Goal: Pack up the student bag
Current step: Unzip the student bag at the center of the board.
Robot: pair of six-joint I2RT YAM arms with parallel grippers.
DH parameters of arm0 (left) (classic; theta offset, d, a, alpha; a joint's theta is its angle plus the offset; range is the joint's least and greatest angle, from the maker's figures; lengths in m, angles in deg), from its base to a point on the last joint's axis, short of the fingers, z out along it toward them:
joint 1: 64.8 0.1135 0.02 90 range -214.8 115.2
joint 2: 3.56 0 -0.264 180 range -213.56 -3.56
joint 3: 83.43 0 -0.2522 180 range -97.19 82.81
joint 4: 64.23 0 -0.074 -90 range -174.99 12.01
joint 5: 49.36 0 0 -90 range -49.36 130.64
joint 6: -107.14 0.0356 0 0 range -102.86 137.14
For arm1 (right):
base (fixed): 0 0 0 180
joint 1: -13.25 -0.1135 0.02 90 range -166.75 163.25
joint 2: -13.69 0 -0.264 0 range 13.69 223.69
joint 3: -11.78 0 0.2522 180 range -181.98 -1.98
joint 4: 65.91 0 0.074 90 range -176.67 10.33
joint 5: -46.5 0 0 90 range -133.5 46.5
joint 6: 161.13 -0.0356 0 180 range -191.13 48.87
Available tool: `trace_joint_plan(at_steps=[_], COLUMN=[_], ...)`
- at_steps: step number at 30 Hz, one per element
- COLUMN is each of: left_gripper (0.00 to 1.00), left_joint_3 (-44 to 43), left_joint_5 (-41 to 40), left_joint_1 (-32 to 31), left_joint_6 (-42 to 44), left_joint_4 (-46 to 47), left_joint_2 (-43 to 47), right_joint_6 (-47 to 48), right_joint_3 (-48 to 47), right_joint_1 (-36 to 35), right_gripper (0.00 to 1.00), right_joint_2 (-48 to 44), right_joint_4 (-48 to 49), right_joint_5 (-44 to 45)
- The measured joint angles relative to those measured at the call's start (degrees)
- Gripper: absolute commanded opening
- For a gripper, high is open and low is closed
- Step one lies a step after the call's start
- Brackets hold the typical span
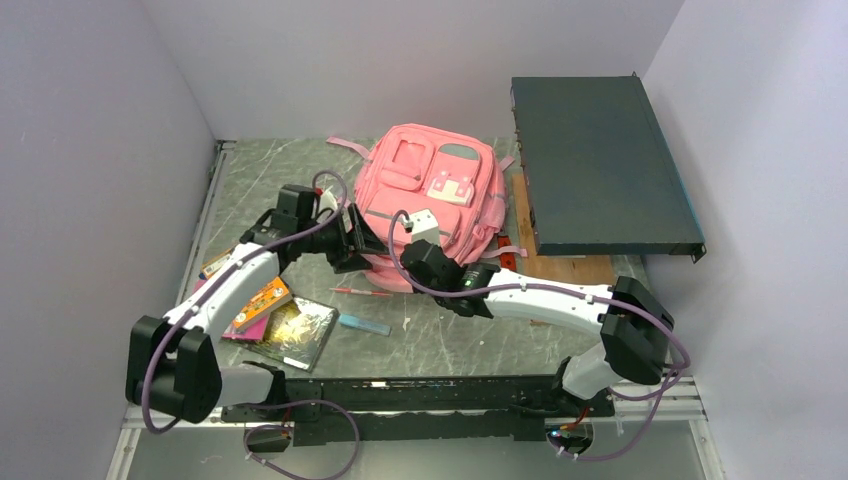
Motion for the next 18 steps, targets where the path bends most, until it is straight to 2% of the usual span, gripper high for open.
trace_joint_plan(at_steps=[4,9,15,18], left_gripper=[0.73,0.62,0.42,0.25], left_joint_3=[1.9,2.1,1.6,1.2], left_joint_5=[-1.0,-2.1,-2.6,-2.8], left_joint_1=[-1.2,-3.2,-4.1,-4.3], left_joint_6=[-5.2,-9.7,-11.5,-11.4], left_joint_4=[3.5,8.2,10.3,10.1], left_joint_2=[-3.4,-5.7,-12.0,-13.7], right_joint_6=[0.0,0.1,0.5,0.7], right_joint_3=[0.0,0.6,2.1,2.8], right_joint_1=[0.0,0.0,0.0,0.0], right_gripper=[0.00,0.00,0.00,0.00], right_joint_2=[0.0,-0.4,-1.2,-1.2], right_joint_4=[0.8,1.8,3.1,3.4], right_joint_5=[-0.3,-1.2,-1.5,-1.8])
